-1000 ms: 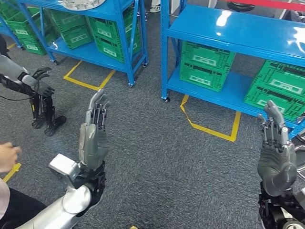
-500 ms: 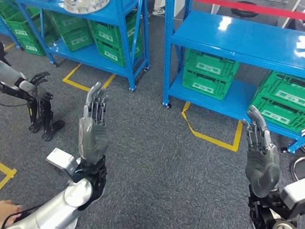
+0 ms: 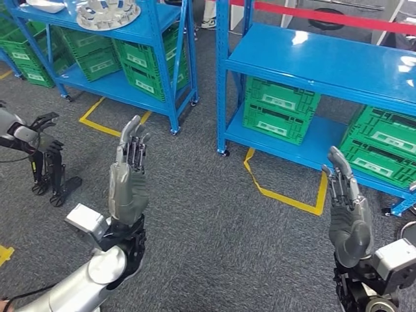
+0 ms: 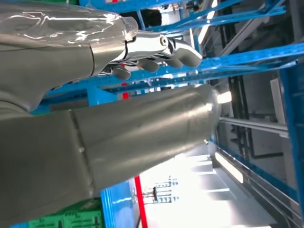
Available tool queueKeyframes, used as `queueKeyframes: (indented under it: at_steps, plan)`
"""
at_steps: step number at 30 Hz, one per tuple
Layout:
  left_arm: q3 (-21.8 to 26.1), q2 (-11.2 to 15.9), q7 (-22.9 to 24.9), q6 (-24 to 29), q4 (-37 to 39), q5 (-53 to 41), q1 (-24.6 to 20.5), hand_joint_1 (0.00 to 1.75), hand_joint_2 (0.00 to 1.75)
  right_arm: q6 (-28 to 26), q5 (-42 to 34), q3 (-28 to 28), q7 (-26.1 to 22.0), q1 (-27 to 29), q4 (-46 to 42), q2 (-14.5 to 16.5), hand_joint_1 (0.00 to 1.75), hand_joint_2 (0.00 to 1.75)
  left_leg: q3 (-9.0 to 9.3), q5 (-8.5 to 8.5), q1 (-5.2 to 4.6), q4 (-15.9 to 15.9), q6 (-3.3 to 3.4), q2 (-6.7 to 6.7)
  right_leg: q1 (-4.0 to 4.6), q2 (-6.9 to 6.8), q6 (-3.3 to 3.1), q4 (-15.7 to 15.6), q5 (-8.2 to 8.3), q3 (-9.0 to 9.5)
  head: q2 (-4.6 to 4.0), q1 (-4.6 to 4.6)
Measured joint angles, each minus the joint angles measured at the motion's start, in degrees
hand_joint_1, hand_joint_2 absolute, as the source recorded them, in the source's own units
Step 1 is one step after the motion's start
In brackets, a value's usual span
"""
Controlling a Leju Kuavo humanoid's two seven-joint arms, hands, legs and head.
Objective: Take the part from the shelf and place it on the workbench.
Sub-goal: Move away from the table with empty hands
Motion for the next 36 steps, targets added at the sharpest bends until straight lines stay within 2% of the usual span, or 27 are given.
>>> queueKeyframes:
  at_steps: [1, 3, 4, 6, 8, 9, 10, 11, 12, 13, 14, 15, 19, 22, 23, 24, 25, 26, 27, 28, 29, 30, 32, 33, 36]
  plan:
    - [0.0, 0.0, 0.0, 0.0, 0.0, 0.0, 0.0, 0.0, 0.0, 0.0, -0.1, 0.0, 0.0, 0.0, 0.0, 0.0, 0.0, 0.0, -0.02, -0.59, -0.19, 0.1, 0.56, -0.02, 0.04, 0.02, 0.46, 0.3, -0.05, 0.32, 0.0, 0.01]
    - [0.0, 0.0, 0.0, -0.2, 0.1, 0.0, 0.0, 0.0, 0.0, 0.0, -0.2, 0.1, -0.1, -0.1, 0.1, 0.0, 0.0, 0.0, 0.88, -0.28, -0.18, 0.0, 1.62, -0.2, 0.01, -0.15, 1.23, 1.3, -0.51, 0.54, 0.0, 0.02]
    - [0.0, -0.1, 0.0, -0.3, 0.1, 0.0, 0.0, 0.0, 0.0, 0.0, -0.3, 0.2, -0.2, -0.1, 0.2, 0.0, 0.0, 0.0, 1.41, -0.47, -0.12, -0.1, 2.01, -0.23, -0.01, -0.2, 1.46, 2.8, -1.14, -0.04, 0.0, 0.11]
    - [0.0, -0.2, 0.0, -0.6, 0.2, 0.0, 0.0, 0.0, 0.0, 0.0, -0.3, 0.2, -0.5, -0.1, 0.3, 0.0, 0.0, 0.0, 2.15, -0.87, -0.15, -0.2, 2.52, -0.25, -0.04, -0.27, 1.54, 8.9, -3.75, -3.5, 0.0, 0.38]
    - [0.0, -0.2, -0.1, -0.7, 0.4, 0.0, 0.0, 0.0, 0.0, -0.1, -0.4, 0.3, -0.7, 0.0, 0.4, 0.1, 0.0, 0.0, 2.58, -1.45, -0.37, -0.1, 2.78, -0.32, 0.08, -0.27, 1.47, 16.3, -6.64, -8.47, 0.0, 0.52]
    - [0.0, -0.3, -0.2, -0.7, 0.5, 0.1, 0.0, 0.0, 0.0, -0.1, -0.4, 0.3, -0.8, 0.1, 0.4, 0.1, 0.0, 0.0, 2.95, -1.81, -0.51, -0.1, 2.83, -0.39, 0.12, -0.27, 1.36, 17.9, -7.09, -10.1, 0.0, 0.54]
    - [0.0, -0.3, -0.2, -0.7, 0.6, 0.1, 0.0, 0.0, 0.0, -0.1, -0.4, 0.3, -0.8, 0.3, 0.5, 0.1, 0.0, 0.0, 3.48, -2.23, -0.66, -0.1, 2.85, -0.45, 0.16, -0.27, 1.15, 17.4, -6.31, -10.7, 0.0, 0.54]
    - [0.0, -0.3, -0.3, -0.7, 0.7, 0.2, 0.0, 0.0, 0.0, -0.1, -0.4, 0.3, -0.9, 0.4, 0.6, 0.1, 0.0, 0.0, 4.17, -2.69, -0.78, -0.1, 2.82, -0.51, 0.25, -0.27, 0.85, 14.7, -4.16, -10.28, 0.0, 0.54]
    - [0.0, -0.3, -0.4, -0.7, 0.7, 0.2, 0.0, 0.0, 0.0, -0.1, -0.3, 0.3, -1.0, 0.5, 0.6, 0.1, 0.0, 0.0, 4.84, -3.17, -0.87, -0.1, 2.75, -0.53, 0.38, -0.27, 0.44, 10.8, -1.11, -9.23, 0.0, 0.56]
    - [0.0, -0.4, -0.5, -0.8, 0.8, 0.3, 0.0, 0.0, 0.0, -0.1, -0.3, 0.3, -1.1, 0.6, 0.7, 0.1, 0.0, 0.0, 5.42, -3.58, -0.97, -0.1, 2.61, -0.54, 0.61, -0.28, 0.07, 7.1, 1.22, -8.25, 0.0, 0.55]
    - [0.0, -0.4, -0.6, -0.8, 0.9, 0.4, -0.1, 0.0, 0.0, -0.1, -0.3, 0.3, -1.1, 0.6, 0.7, 0.1, 0.0, 0.0, 5.69, -3.9, -1.02, -0.1, 2.42, -0.55, 0.82, -0.32, -0.21, 4.2, 2.66, -7.43, 0.0, 0.57]
    - [-0.1, -0.4, -0.7, -0.9, 1.0, 0.5, -0.2, 0.0, 0.0, -0.2, -0.2, 0.3, -1.2, 0.7, 0.7, 0.1, 0.0, 0.0, 5.8, -4.09, -1.05, 0.0, 2.17, -0.56, 0.98, -0.33, -0.46, 2.6, 3.41, -6.96, 0.0, 0.56]
    - [-0.1, -0.5, -0.9, -1.0, 1.2, 0.7, -0.4, 0.0, 0.0, -0.2, 0.0, 0.3, -1.3, 1.0, 0.7, 0.3, 0.0, 0.0, 6.03, -4.47, -1.09, 0.7, 1.19, -0.57, 0.94, -0.18, -1.23, 1.2, 3.42, -5.79, 0.0, 0.5]
    - [-0.1, -0.5, -0.9, -1.0, 1.2, 0.7, -0.5, 0.0, 0.0, -0.3, 0.0, 0.3, -1.3, 1.0, 0.6, 0.4, 0.0, 0.0, 6.04, -4.66, -1.07, 1.0, 0.99, -0.55, 0.86, -0.15, -1.3, 1.0, 3.49, -5.3, 0.0, 0.47]
    - [-0.1, -0.5, -0.9, -1.0, 1.3, 0.7, -0.6, 0.0, 0.0, -0.3, 0.1, 0.2, -1.3, 1.0, 0.6, 0.4, 0.0, 0.0, 4.68, -5.68, -0.94, 3.5, 0.67, -0.55, 0.8, -0.15, -1.4, 0.8, 3.47, -5.05, 0.0, 0.4]
    - [-0.2, -0.4, -0.9, -0.9, 1.3, 0.6, -0.6, 0.0, 0.0, -0.3, 0.3, 0.2, -1.3, 1.1, 0.6, 0.4, 0.0, 0.0, 1.72, -6.85, -0.65, 7.7, 0.2, -0.53, 0.7, -0.13, -1.53, 0.7, 3.27, -4.62, 0.0, 0.3]
    - [-0.3, -0.4, -0.9, -0.8, 1.4, 0.6, -0.6, 0.0, 0.0, -0.3, 0.4, 0.2, -1.2, 1.2, 0.6, 0.5, 0.0, 0.0, -1.07, -7.42, -0.34, 11.0, -0.26, -0.51, 0.59, -0.11, -1.61, 0.6, 3.0, -4.1, 0.0, 0.18]
    - [-0.4, -0.4, -0.9, -0.7, 1.5, 0.6, -0.7, 0.0, 0.0, -0.4, 0.6, 0.1, -1.1, 1.3, 0.6, 0.5, 0.0, 0.0, -3.4, -7.01, -0.01, 13.0, -0.67, -0.49, 0.46, -0.07, -1.64, 0.5, 2.63, -3.47, 0.0, 0.05]
    - [-0.5, -0.4, -0.9, -0.6, 1.5, 0.6, -0.6, 0.0, 0.0, -0.5, 0.7, 0.1, -0.9, 1.4, 0.6, 0.5, 0.0, 0.0, -3.87, -4.79, 0.19, 11.2, -0.72, -0.46, 0.38, -0.03, -1.5, 0.5, 2.2, -2.95, 0.0, -0.03]
    - [-0.5, -0.3, -0.9, -0.6, 1.5, 0.6, -0.6, 0.0, 0.0, -0.6, 0.7, 0.1, -0.8, 1.4, 0.6, 0.5, 0.0, 0.0, -2.55, -2.07, 0.2, 7.0, -0.57, -0.42, 0.36, 0.01, -1.28, 0.5, 1.88, -2.53, 0.0, -0.12]
    - [-0.5, -0.3, -0.9, -0.6, 1.5, 0.6, -0.6, 0.0, 0.0, -0.7, 0.7, 0.1, -0.7, 1.4, 0.6, 0.5, 0.0, 0.0, -1.4, -0.62, 0.14, 3.4, -0.33, -0.38, 0.39, 0.09, -1.01, 0.6, 1.55, -2.27, 0.0, -0.19]
    - [-0.5, -0.3, -0.9, -0.5, 1.5, 0.6, -0.6, 0.0, 0.0, -0.8, 0.7, 0.1, -0.6, 1.4, 0.6, 0.5, 0.0, 0.0, -0.67, 0.14, 0.03, 1.2, -0.04, -0.37, 0.46, 0.14, -0.7, 0.6, 1.24, -2.2, 0.0, -0.21]
    - [-0.5, -0.2, -0.9, -0.5, 1.5, 0.6, -0.6, 0.0, 0.0, -0.8, 0.7, 0.2, -0.5, 1.4, 0.5, 0.5, 0.0, 0.0, -0.28, -0.04, -0.2, 0.2, 0.5, -0.46, 0.59, 0.2, -0.03, 0.5, 0.69, -2.15, 0.0, -0.2]
    - [-0.5, -0.2, -0.9, -0.5, 1.5, 0.5, -0.5, 0.0, 0.0, -0.8, 0.7, 0.2, -0.5, 1.4, 0.4, 0.5, 0.0, 0.0, -0.12, 0.49, -0.16, 0.1, 0.39, -0.53, 0.62, 0.16, -0.18, 0.4, 0.49, -2.0, 0.0, -0.15]
    - [-0.5, -0.2, -0.9, -0.5, 1.5, 0.5, -0.6, 0.0, 0.0, -0.9, 0.7, 0.3, -0.5, 1.4, 0.2, 0.5, 0.0, 0.0, 0.22, 0.92, -0.04, -0.1, -0.19, -0.64, 0.68, 0.09, -1.8, 0.2, 0.28, -1.45, 0.0, 0.04]
